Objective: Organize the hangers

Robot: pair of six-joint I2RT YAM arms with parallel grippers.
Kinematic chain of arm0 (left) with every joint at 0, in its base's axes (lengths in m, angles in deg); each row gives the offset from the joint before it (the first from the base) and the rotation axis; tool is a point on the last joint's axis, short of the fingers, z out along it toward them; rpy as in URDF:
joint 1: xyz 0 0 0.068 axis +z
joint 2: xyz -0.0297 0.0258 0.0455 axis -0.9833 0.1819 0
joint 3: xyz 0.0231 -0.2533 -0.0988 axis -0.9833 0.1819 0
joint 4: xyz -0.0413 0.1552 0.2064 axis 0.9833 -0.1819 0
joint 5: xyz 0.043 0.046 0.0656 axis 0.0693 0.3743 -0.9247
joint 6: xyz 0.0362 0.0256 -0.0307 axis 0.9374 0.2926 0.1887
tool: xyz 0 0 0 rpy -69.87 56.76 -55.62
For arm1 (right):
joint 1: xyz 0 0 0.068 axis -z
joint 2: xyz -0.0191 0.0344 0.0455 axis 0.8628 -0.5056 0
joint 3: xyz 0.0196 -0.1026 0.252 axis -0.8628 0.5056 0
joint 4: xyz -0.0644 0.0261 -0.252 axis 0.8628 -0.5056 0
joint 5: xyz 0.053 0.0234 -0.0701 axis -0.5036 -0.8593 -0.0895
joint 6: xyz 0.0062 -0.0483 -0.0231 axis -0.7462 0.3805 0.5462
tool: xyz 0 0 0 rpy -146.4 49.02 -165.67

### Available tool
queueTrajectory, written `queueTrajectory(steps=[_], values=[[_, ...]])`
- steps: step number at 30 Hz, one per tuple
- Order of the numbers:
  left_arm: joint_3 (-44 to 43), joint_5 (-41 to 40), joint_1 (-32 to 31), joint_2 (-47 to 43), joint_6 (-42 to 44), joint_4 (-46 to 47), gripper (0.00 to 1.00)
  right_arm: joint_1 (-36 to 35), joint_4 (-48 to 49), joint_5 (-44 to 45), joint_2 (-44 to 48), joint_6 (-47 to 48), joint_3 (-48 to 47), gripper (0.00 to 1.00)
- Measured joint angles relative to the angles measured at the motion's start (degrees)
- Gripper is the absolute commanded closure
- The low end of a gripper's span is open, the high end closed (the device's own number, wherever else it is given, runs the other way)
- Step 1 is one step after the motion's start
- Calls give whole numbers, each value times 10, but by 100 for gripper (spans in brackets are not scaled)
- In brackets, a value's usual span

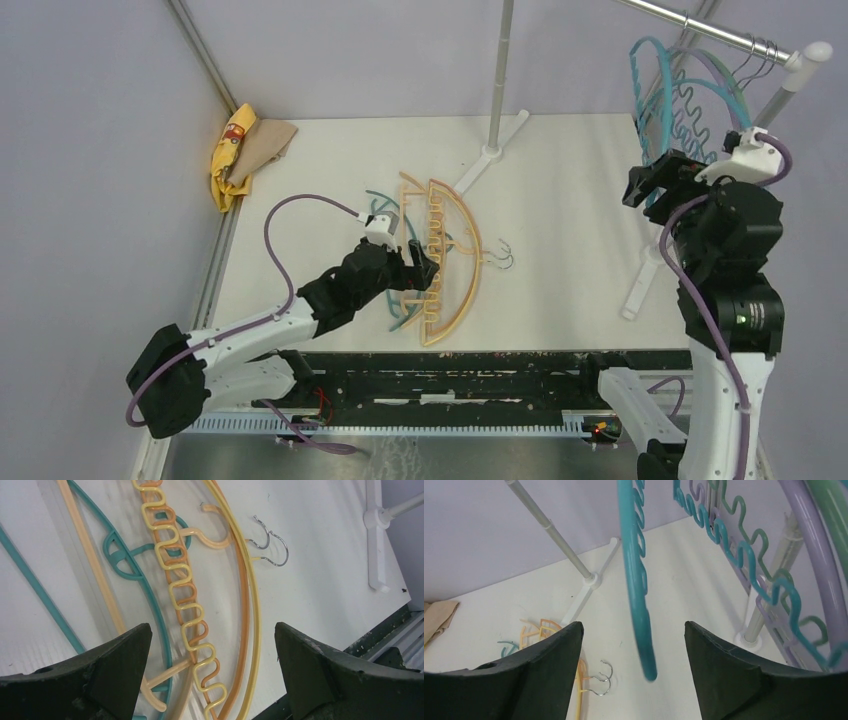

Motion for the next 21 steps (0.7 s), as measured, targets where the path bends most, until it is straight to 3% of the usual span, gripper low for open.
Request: queueTrajectory(steps=[6,14,21], values=[[0,1,0,50,0,20,1,0,-10,-24,65,29,8,18],[-38,-9,-32,123,8,32,0,0,-13,-160,101,52,30,36],[-120,-30,-104,192,40,32,13,0,-5,-300,78,49,66,36]])
